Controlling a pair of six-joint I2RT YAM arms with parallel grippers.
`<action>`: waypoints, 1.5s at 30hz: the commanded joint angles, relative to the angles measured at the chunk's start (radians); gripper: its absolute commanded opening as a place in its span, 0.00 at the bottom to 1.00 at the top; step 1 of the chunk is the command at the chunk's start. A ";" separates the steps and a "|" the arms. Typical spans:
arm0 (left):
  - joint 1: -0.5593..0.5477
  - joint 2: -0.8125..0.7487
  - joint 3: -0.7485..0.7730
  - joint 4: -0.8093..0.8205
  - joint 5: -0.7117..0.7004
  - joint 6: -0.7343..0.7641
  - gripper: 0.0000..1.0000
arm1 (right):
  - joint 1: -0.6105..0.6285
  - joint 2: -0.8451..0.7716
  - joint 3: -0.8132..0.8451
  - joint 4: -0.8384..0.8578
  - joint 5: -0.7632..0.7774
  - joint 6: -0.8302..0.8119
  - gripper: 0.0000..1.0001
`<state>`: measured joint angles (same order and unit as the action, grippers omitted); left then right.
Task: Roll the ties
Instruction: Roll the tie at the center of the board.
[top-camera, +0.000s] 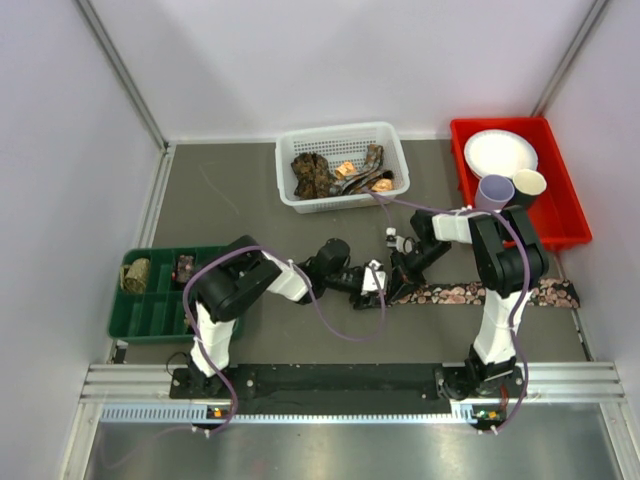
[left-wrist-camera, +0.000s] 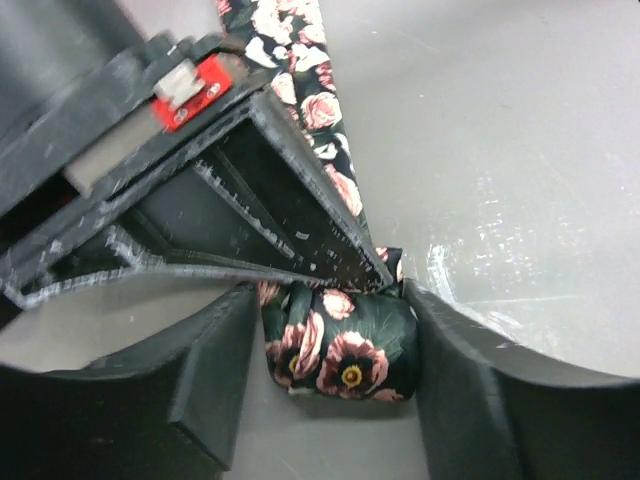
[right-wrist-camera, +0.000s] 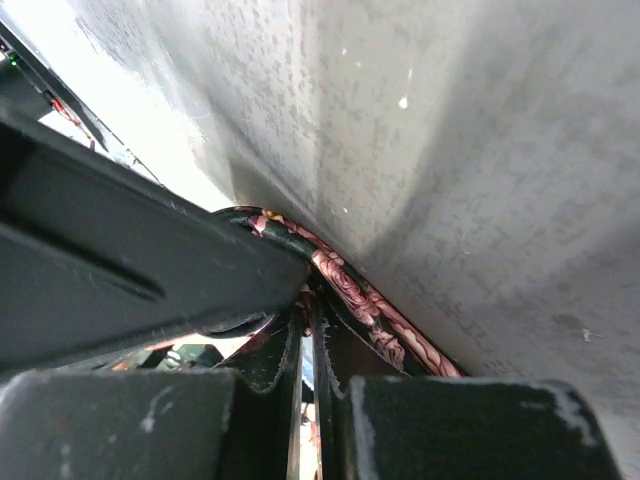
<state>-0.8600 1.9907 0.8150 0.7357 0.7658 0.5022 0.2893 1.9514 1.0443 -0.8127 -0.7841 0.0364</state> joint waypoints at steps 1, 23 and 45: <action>-0.007 -0.010 0.056 -0.243 -0.028 0.151 0.55 | 0.008 0.049 0.011 0.073 0.108 -0.032 0.00; 0.056 -0.010 0.030 -0.395 -0.091 0.012 0.15 | -0.055 -0.120 0.031 0.036 0.130 -0.072 0.18; 0.101 -0.110 0.047 -0.301 -0.132 -0.225 0.23 | -0.006 -0.032 0.011 0.084 0.347 -0.067 0.08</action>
<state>-0.7803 1.9247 0.8509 0.5526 0.7105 0.2520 0.2665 1.8629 1.0691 -0.7715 -0.6037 0.0109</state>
